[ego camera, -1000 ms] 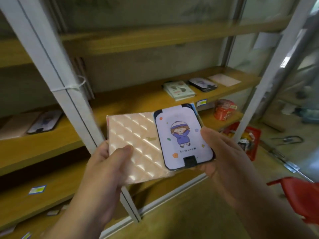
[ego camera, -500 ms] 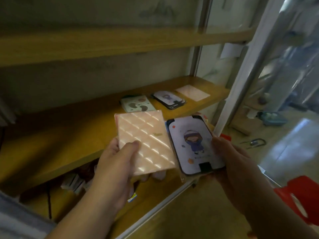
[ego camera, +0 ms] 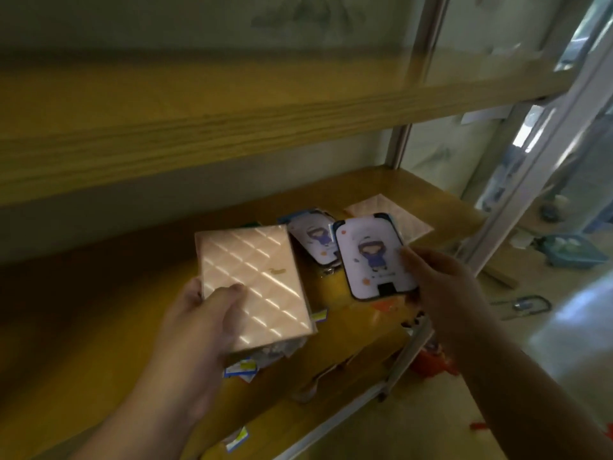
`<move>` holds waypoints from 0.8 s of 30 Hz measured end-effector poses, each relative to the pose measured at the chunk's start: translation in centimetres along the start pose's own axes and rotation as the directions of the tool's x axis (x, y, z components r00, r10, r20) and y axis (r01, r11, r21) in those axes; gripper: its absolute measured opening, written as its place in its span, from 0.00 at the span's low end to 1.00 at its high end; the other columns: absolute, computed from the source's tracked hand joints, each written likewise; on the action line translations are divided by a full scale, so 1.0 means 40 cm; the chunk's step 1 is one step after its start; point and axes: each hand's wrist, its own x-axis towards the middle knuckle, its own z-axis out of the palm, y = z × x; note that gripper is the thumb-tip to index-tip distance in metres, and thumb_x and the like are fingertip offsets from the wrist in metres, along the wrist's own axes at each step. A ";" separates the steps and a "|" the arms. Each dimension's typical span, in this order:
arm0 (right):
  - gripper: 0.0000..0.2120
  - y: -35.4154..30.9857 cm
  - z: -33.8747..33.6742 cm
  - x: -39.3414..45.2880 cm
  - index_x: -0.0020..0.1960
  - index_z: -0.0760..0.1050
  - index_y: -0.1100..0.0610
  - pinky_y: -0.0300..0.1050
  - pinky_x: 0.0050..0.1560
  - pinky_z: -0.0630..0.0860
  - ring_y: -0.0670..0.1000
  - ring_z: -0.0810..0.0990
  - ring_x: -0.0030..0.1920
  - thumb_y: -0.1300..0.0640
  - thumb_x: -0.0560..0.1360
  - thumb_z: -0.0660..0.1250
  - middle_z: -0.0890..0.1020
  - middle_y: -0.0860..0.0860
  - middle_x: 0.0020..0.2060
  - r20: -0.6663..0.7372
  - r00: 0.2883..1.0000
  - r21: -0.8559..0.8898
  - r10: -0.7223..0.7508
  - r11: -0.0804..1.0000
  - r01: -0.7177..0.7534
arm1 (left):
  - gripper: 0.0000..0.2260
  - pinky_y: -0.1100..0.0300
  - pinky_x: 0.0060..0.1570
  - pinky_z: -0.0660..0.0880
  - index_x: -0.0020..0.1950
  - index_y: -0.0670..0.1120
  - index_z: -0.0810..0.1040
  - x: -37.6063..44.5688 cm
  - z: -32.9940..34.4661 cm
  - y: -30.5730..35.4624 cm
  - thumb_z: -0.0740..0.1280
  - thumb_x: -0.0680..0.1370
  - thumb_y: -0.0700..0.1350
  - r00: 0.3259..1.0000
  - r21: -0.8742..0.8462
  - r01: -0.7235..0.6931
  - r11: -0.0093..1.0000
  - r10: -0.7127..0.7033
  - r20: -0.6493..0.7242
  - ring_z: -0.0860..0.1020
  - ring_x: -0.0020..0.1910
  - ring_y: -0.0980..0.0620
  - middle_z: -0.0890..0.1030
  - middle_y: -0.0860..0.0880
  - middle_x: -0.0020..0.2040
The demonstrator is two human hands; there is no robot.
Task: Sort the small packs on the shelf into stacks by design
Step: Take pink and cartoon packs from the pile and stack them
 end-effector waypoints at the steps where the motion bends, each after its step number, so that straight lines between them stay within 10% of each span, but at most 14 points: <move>1: 0.10 -0.005 0.006 0.046 0.52 0.82 0.53 0.42 0.30 0.76 0.51 0.78 0.33 0.49 0.79 0.65 0.85 0.52 0.37 0.029 1.000 -0.022 0.007 1.000 -0.006 | 0.09 0.56 0.34 0.78 0.58 0.45 0.79 0.004 0.011 -0.001 0.67 0.78 0.39 1.000 -0.007 -0.012 1.000 0.011 -0.018 0.85 0.40 0.47 0.87 0.43 0.49; 12: 0.11 -0.025 0.085 0.345 0.54 0.79 0.50 0.39 0.36 0.72 0.43 0.78 0.39 0.44 0.78 0.66 0.81 0.42 0.38 0.430 0.862 -0.519 -0.267 0.709 0.478 | 0.06 0.59 0.38 0.76 0.50 0.43 0.74 0.018 0.166 -0.043 0.70 0.77 0.37 0.960 -0.010 -0.130 0.991 0.124 -0.251 0.84 0.38 0.54 0.83 0.47 0.41; 18: 0.20 -0.018 0.003 0.393 0.63 0.77 0.48 0.47 0.48 0.80 0.44 0.81 0.48 0.39 0.77 0.63 0.83 0.44 0.50 0.532 0.789 -0.565 -0.307 0.565 0.601 | 0.09 0.60 0.41 0.78 0.52 0.51 0.78 0.020 0.241 -0.091 0.64 0.81 0.37 0.954 0.150 -0.175 0.973 0.206 -0.219 0.82 0.56 0.44 0.82 0.49 0.49; 21: 0.21 -0.021 -0.082 0.415 0.67 0.74 0.47 0.44 0.53 0.79 0.43 0.79 0.54 0.40 0.77 0.62 0.81 0.44 0.59 0.552 0.740 -0.507 -0.384 0.551 0.664 | 0.09 0.65 0.37 0.79 0.56 0.47 0.76 0.020 0.319 -0.103 0.61 0.82 0.35 0.957 0.171 -0.186 0.968 0.218 -0.191 0.83 0.42 0.61 0.81 0.50 0.49; 24: 0.22 -0.020 -0.181 0.437 0.70 0.72 0.47 0.41 0.56 0.76 0.43 0.76 0.59 0.41 0.78 0.63 0.76 0.42 0.64 0.561 0.715 -0.515 -0.417 0.501 0.696 | 0.05 0.63 0.34 0.80 0.52 0.42 0.76 0.040 0.414 -0.113 0.65 0.79 0.33 0.954 0.086 -0.163 0.983 0.179 -0.239 0.84 0.36 0.58 0.85 0.46 0.41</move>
